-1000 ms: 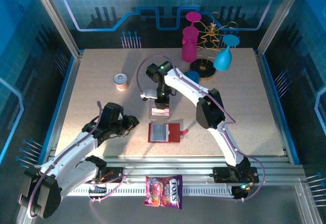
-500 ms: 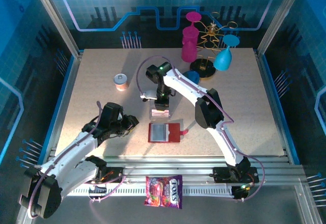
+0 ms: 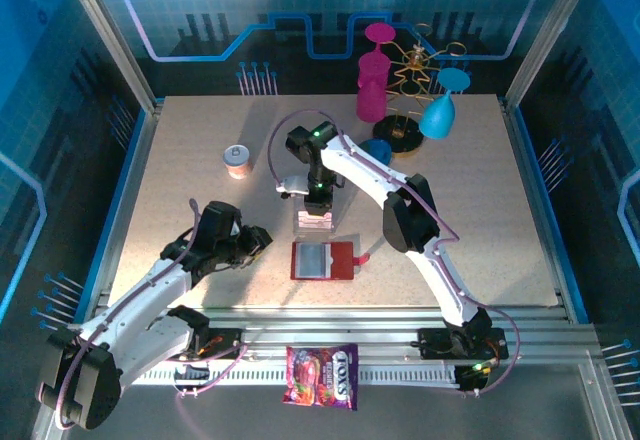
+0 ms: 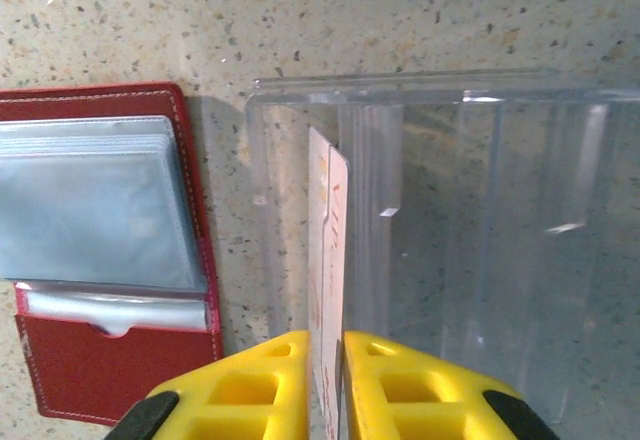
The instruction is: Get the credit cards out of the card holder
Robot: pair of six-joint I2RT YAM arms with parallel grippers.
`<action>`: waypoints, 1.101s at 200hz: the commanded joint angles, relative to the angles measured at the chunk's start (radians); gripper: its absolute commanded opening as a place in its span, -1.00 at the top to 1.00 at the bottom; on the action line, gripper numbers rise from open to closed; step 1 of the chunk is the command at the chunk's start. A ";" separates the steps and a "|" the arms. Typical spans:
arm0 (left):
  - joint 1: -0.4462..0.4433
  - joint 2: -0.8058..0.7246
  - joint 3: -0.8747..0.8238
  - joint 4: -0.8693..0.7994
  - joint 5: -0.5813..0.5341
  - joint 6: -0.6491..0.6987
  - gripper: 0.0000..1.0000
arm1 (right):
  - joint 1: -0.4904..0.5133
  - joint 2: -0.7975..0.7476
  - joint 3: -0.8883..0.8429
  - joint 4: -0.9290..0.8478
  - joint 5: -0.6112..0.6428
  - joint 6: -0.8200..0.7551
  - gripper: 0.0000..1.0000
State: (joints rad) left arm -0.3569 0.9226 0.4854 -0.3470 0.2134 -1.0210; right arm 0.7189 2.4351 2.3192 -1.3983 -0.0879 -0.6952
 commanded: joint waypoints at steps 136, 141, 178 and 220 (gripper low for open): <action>0.010 -0.026 -0.024 -0.021 0.006 -0.001 0.41 | -0.006 -0.057 -0.053 0.089 0.041 0.039 0.78; 0.010 -0.028 -0.024 -0.024 0.006 -0.001 0.40 | -0.006 -0.056 -0.058 0.091 0.042 0.038 0.79; 0.010 -0.037 -0.028 -0.028 0.001 -0.004 0.40 | -0.004 -0.054 -0.078 0.101 0.040 0.043 0.77; 0.010 -0.037 -0.031 -0.028 0.002 -0.002 0.40 | 0.002 -0.054 -0.084 0.104 0.042 0.049 0.67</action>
State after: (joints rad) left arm -0.3561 0.8997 0.4736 -0.3481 0.2131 -1.0214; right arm 0.7189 2.4084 2.2440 -1.2884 -0.0513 -0.6548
